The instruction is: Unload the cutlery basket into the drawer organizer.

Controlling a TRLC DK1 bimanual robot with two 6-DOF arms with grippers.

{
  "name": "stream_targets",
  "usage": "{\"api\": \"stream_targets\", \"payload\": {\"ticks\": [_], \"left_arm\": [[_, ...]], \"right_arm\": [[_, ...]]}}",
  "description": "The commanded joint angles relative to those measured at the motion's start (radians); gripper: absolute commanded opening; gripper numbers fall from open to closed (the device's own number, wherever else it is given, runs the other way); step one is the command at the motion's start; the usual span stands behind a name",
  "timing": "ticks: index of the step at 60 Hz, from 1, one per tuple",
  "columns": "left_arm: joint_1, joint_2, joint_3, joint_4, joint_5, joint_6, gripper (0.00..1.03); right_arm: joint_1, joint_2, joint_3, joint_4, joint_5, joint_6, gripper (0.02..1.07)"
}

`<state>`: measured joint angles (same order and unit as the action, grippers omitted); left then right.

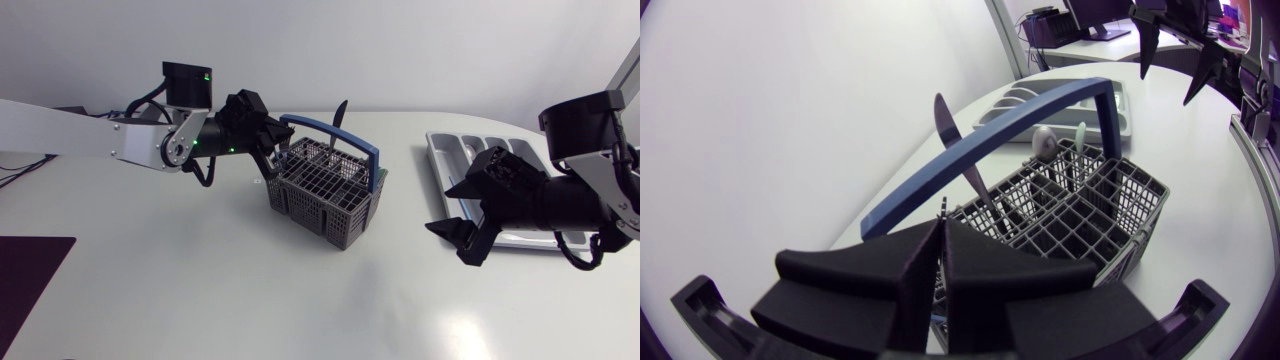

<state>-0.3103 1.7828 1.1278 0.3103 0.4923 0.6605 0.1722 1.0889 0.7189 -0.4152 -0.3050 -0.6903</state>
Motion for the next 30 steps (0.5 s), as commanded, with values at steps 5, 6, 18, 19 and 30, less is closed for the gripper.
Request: {"api": "stream_targets", "payload": {"ticks": [5, 6, 18, 19, 30], "left_arm": [[0.020, -0.091, -0.046, 0.032, 0.009, -0.052, 0.15], [0.020, -0.103, -0.054, 0.035, 0.009, -0.055, 0.15], [0.007, -0.183, -0.109, 0.069, 0.011, -0.085, 0.15], [0.005, -0.187, -0.109, 0.069, 0.012, -0.085, 0.15], [0.007, -0.198, -0.108, 0.064, 0.035, -0.073, 0.15]], "right_arm": [[0.035, 0.012, 0.005, 0.007, 0.027, 0.040, 0.91], [0.038, 0.012, 0.005, 0.007, 0.027, 0.041, 0.91], [0.070, 0.009, 0.010, 0.006, 0.038, 0.060, 0.91], [0.072, 0.009, 0.010, 0.006, 0.038, 0.063, 0.91], [0.087, 0.005, 0.013, 0.001, 0.046, 0.071, 0.91]]}}
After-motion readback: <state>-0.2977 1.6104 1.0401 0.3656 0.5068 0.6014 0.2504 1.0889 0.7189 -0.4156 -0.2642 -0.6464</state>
